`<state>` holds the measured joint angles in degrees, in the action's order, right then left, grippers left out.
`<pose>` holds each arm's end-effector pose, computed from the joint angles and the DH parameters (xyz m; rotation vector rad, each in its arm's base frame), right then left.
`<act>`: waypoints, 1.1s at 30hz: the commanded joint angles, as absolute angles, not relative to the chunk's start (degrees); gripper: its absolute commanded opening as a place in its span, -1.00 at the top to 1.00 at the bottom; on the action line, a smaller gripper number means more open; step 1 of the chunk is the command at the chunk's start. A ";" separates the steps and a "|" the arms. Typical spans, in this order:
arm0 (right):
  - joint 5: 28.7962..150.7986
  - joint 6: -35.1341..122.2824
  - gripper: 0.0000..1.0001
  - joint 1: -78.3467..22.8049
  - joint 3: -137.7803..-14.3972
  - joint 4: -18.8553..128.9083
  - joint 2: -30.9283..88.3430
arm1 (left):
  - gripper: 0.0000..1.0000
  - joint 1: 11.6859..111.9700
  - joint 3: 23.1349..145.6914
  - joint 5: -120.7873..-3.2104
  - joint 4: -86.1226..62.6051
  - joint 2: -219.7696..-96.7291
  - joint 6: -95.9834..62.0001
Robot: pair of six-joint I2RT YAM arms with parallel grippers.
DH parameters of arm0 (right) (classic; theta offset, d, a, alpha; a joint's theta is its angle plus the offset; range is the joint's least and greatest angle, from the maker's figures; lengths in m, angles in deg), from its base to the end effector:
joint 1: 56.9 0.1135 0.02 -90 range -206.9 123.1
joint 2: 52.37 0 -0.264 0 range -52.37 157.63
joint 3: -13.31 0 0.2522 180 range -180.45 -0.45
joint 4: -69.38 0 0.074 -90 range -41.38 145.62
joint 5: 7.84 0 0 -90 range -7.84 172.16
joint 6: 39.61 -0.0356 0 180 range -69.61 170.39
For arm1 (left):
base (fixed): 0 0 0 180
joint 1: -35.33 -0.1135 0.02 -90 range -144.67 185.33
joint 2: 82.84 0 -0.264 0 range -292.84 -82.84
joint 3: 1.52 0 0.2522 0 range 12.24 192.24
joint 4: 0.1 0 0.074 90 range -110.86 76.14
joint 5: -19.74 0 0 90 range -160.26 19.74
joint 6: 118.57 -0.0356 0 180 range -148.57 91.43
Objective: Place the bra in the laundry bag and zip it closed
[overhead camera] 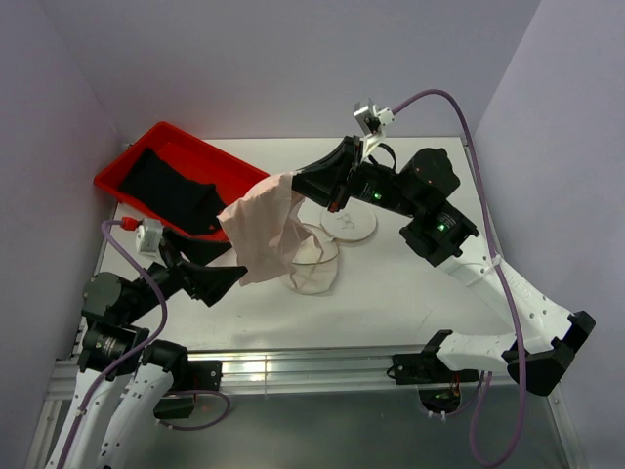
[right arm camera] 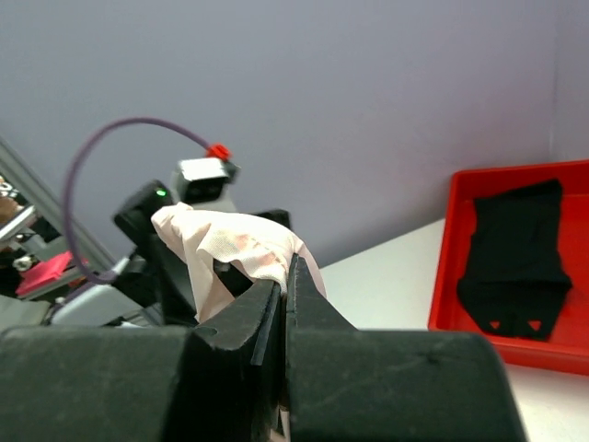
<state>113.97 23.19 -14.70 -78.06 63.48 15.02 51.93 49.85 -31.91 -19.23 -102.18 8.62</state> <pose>0.1711 0.1805 0.4921 -0.6955 1.2577 1.3631 0.0742 -0.0452 0.3574 0.3469 1.4695 -1.2147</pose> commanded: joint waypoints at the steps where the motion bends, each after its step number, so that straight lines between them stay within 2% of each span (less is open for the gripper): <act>1: 115.47 19.72 1.00 -15.15 -81.23 68.10 13.37 | -0.99 51.94 47.93 -29.65 -11.76 -103.14 11.85; 12: 116.09 17.34 1.00 -15.06 -79.21 71.62 14.77 | -0.98 53.34 45.73 -28.51 -2.79 -108.77 15.20; 20: 115.29 16.72 1.00 -15.06 -78.59 72.15 15.83 | -0.98 58.09 45.38 -31.85 -2.52 -110.79 13.44; 29: 114.15 16.82 1.00 -15.77 -77.10 71.79 15.39 | -0.97 58.62 45.47 -32.82 -3.06 -109.38 13.26; 30: 113.89 16.90 1.00 -15.76 -76.92 71.62 15.39 | -0.95 58.79 45.38 -32.73 -3.05 -109.65 13.53; 33: 113.97 16.90 1.00 -15.76 -75.78 72.23 14.87 | -0.65 58.97 46.17 -34.92 -1.91 -111.32 13.62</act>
<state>114.52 17.20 -15.42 -76.62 68.97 15.79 58.66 45.26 -32.85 -5.09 -110.09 13.73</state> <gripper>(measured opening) 0.020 0.873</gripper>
